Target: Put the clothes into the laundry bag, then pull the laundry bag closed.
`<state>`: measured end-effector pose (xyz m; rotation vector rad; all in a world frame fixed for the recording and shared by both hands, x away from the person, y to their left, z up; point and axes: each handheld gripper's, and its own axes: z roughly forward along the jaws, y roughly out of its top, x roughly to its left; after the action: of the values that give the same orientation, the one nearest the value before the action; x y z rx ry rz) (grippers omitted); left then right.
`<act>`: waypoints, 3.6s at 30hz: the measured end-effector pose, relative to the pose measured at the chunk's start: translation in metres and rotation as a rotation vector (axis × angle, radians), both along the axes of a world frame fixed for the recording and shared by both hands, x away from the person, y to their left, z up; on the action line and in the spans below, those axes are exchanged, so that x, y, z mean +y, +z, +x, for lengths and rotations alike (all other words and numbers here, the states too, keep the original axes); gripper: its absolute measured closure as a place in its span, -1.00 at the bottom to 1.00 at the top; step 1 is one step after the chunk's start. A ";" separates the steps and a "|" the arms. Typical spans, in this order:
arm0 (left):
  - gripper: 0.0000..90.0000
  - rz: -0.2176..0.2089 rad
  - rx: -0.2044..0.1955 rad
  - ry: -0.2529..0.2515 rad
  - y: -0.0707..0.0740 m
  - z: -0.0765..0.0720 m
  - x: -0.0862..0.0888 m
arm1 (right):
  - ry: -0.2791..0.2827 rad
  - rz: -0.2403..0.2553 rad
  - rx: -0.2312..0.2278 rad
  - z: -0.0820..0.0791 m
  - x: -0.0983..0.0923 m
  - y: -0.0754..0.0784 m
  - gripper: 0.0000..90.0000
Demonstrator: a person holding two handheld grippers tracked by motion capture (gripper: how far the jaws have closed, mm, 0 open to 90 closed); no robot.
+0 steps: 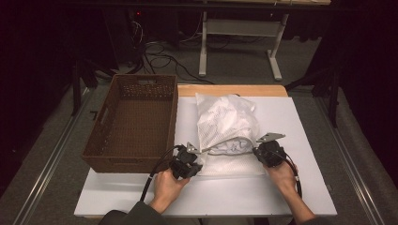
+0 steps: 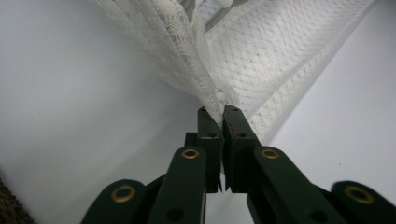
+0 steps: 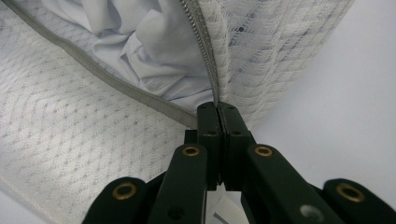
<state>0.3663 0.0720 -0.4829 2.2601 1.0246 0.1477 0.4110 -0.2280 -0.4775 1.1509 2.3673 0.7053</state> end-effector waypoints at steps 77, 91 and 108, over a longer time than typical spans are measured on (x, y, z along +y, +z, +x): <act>0.26 0.009 -0.058 0.091 0.008 0.010 -0.001 | 0.193 -0.033 0.036 -0.009 0.034 -0.002 1.00; 0.87 0.035 -0.038 0.053 0.002 0.015 -0.004 | 0.193 -0.035 0.055 -0.006 0.034 -0.012 0.98; 0.88 0.004 0.011 0.052 -0.006 0.012 0.002 | 0.247 -0.017 -0.018 -0.032 0.042 0.008 0.69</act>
<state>0.3779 0.0743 -0.4891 2.2410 1.0908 0.1592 0.3787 -0.1863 -0.4694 0.8495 2.5208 0.7704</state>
